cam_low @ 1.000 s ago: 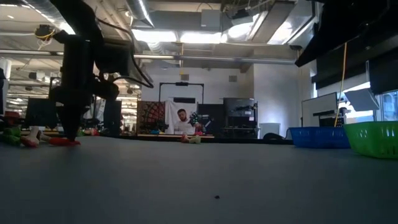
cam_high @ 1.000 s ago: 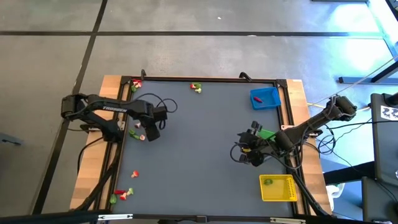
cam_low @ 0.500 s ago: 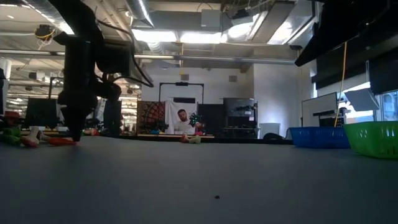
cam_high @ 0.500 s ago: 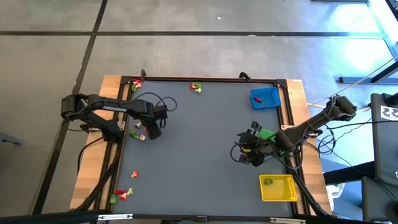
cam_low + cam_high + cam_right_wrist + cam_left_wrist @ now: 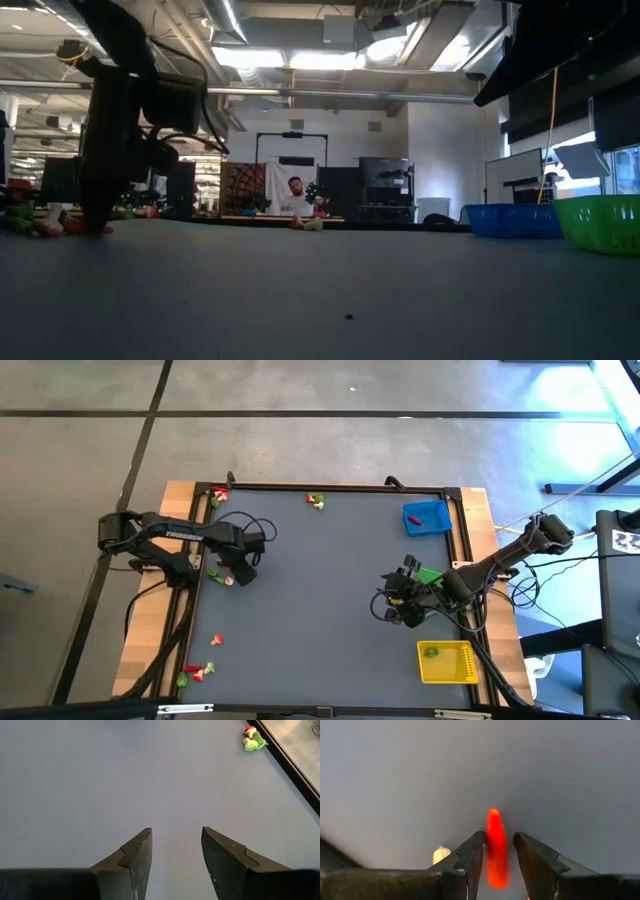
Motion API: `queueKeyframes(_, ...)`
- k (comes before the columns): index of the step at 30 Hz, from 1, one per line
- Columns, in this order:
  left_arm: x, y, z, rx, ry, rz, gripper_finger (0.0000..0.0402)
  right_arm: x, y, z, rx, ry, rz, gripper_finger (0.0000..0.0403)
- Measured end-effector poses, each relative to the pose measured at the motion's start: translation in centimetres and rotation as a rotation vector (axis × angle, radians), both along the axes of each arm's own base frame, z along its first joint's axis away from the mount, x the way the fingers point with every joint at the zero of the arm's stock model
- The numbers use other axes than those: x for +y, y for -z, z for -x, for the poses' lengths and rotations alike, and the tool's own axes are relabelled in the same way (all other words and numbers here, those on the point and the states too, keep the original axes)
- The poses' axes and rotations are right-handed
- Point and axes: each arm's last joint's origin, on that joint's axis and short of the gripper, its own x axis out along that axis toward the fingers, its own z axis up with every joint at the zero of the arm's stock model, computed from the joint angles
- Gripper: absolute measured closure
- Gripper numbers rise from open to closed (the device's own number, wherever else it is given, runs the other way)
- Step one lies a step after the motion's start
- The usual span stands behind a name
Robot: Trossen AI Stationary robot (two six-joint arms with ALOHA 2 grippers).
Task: Sort produce into baskets
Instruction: Put the red chili pepper into the blue basket
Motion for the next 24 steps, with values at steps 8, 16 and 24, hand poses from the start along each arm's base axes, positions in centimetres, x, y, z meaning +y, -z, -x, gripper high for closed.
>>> queueKeyframes(8, -0.1, 0.5, 0.4, -0.001, -0.006, 0.025, 0.0320, 0.0, 0.0, 0.0, 0.005, -0.012, 0.012, 0.0233)
queueKeyframes(16, 0.2, -0.4, -0.6, -0.037, 0.038, 0.025, 0.0386, 0.0, 0.0, 0.0, 0.005, -0.011, 0.021, 0.0233)
queueKeyframes(24, 0.8, -5.6, -4.3, -0.326, 0.094, -0.065, 0.0371, 0.1, -0.1, -0.2, -0.014, -0.015, 0.000, 0.0233)
